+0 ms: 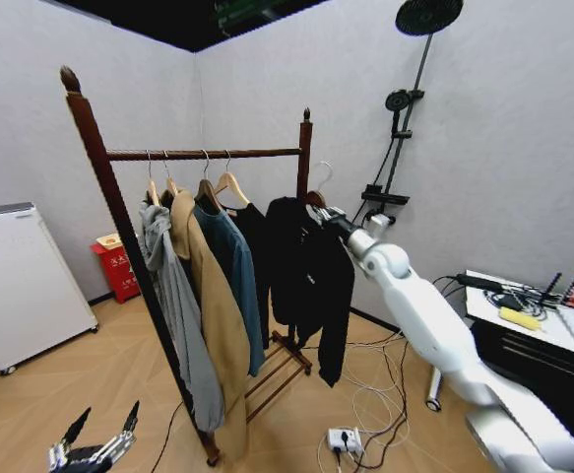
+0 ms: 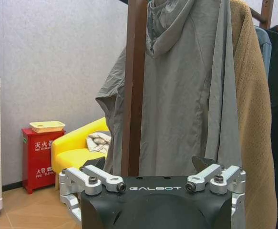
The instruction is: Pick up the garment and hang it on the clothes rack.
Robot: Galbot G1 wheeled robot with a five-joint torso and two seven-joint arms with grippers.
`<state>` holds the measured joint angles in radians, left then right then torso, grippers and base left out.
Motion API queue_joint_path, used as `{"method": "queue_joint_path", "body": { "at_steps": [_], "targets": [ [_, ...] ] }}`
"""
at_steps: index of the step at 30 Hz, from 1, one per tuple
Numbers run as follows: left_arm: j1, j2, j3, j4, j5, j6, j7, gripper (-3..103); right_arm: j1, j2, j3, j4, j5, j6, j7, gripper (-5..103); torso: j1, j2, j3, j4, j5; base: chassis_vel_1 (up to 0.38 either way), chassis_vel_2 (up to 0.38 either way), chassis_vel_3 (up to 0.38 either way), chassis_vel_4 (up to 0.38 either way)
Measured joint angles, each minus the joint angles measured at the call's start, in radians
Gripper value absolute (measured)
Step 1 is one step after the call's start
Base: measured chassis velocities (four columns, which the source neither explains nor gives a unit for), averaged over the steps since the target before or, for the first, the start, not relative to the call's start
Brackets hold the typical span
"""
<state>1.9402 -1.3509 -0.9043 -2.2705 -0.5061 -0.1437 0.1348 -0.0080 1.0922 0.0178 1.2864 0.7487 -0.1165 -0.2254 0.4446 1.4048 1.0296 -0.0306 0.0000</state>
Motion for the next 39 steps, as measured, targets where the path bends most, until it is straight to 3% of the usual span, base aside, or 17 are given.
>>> {"method": "queue_joint_path", "body": {
  "at_steps": [2, 5, 12, 28, 30, 39],
  "targets": [
    [0.000, 0.000, 0.000, 0.000, 0.000, 0.000, 0.000, 100, 0.073, 0.069, -0.050, -0.060, -0.014, 0.004, 0.024, 9, 0.000, 0.000, 0.000, 0.0002, -0.0003, 0.000, 0.000, 0.000, 0.000],
    [0.000, 0.000, 0.000, 0.000, 0.000, 0.000, 0.000, 100, 0.126, 0.118, -0.070, -0.098, -0.039, -0.004, 0.041, 9, 0.000, 0.000, 0.000, 0.0006, -0.0008, 0.000, 0.000, 0.000, 0.000],
    [0.000, 0.000, 0.000, 0.000, 0.000, 0.000, 0.000, 100, 0.160, 0.150, -0.088, -0.116, -0.062, -0.049, 0.059, 9, 0.000, 0.000, 0.000, 0.0001, 0.0002, 0.000, 0.000, 0.000, 0.000],
    [0.000, 0.000, 0.000, 0.000, 0.000, 0.000, 0.000, 100, 0.143, 0.156, -0.077, -0.113, -0.065, -0.051, 0.073, 9, 0.001, 0.000, 0.000, 0.0002, 0.0000, -0.081, 0.074, 0.087, -0.086],
    [0.000, 0.000, 0.000, 0.000, 0.000, 0.000, 0.000, 100, 0.170, 0.155, -0.071, -0.124, -0.106, -0.089, 0.089, 9, 0.002, -0.001, 0.001, 0.0001, 0.0003, -0.057, 0.073, 0.083, -0.029],
    [0.000, 0.000, 0.000, 0.000, 0.000, 0.000, 0.000, 100, 0.291, 0.209, -0.114, -0.232, -0.113, -0.183, 0.153, 9, -0.001, 0.000, 0.000, 0.0002, 0.0000, 0.007, 0.006, -0.012, 0.007]
  ]
}}
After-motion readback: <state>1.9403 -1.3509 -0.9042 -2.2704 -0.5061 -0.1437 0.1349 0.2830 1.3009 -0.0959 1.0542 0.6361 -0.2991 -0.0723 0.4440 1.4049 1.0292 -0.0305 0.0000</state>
